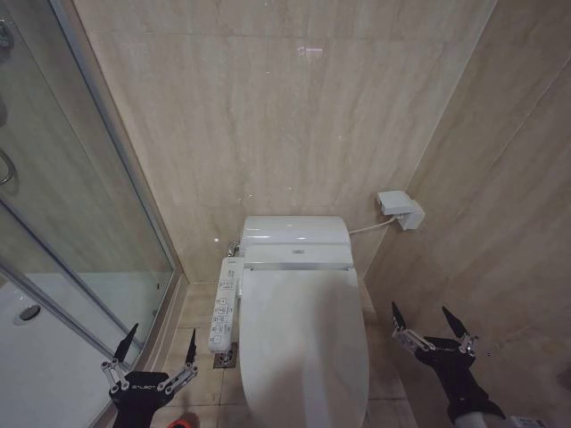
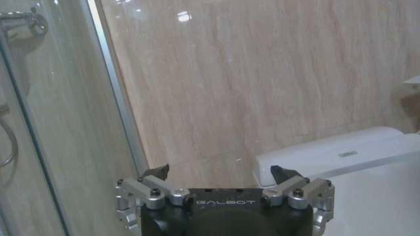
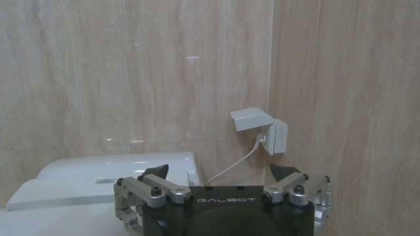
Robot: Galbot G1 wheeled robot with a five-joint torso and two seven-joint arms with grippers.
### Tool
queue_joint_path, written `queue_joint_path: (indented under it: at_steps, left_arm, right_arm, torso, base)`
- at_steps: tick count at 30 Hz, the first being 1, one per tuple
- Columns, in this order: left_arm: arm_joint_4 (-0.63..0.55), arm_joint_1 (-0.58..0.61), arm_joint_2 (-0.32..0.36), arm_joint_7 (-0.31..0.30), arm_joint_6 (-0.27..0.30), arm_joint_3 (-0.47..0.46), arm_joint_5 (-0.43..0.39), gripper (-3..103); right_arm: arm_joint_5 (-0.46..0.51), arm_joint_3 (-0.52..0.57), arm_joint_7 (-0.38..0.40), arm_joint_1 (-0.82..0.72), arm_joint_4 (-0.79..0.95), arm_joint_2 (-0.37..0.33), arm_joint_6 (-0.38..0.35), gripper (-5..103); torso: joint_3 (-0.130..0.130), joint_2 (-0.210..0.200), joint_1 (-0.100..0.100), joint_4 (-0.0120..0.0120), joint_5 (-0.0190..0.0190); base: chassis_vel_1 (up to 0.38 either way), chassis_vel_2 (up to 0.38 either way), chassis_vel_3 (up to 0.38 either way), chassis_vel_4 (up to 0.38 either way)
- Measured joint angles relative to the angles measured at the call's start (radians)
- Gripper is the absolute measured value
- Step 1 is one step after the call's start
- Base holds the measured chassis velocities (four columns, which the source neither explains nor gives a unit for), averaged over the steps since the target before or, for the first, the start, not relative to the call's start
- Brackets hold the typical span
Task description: Open the toilet lid, clean the toilet bowl with a toilet brush, close the toilet lid, and flush.
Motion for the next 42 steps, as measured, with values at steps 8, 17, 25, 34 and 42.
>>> queue_joint_path:
  at_steps: [8,17,25,34,42]
  left_arm:
    - [0.000,0.000,0.000,0.000,0.000,0.000,-0.001,100]
    - [0.000,0.000,0.000,0.000,0.001,0.000,-0.001,100]
    - [0.000,0.000,0.000,0.000,0.001,0.000,-0.002,100]
    - [0.000,0.000,0.000,0.000,0.001,0.000,-0.002,100]
    - [0.000,0.000,0.000,0.000,0.001,0.000,-0.002,100]
  right_arm:
    - [0.000,0.000,0.000,0.000,0.000,0.000,0.000,100]
    - [0.000,0.000,0.000,0.000,0.000,0.000,0.000,100]
    - [0.000,0.000,0.000,0.000,0.000,0.000,0.000,100]
    - [0.000,0.000,0.000,0.000,0.000,0.000,0.000,100]
    - [0.000,0.000,0.000,0.000,0.000,0.000,0.000,100]
  torso:
    - [0.000,0.000,0.000,0.0000,0.0000]
    - [0.000,0.000,0.000,0.0000,0.0001]
    - [0.000,0.000,0.000,0.0000,-0.0001]
    - [0.000,0.000,0.000,0.0000,-0.0002]
    - [0.000,0.000,0.000,0.0001,-0.0001]
  base:
    - [0.000,0.000,0.000,0.000]
    - [0.095,-0.092,-0.097,0.096]
    - [0.210,-0.211,-0.229,0.204]
    - [0.172,-0.171,-0.177,0.171]
    - [0.155,-0.155,-0.161,0.151]
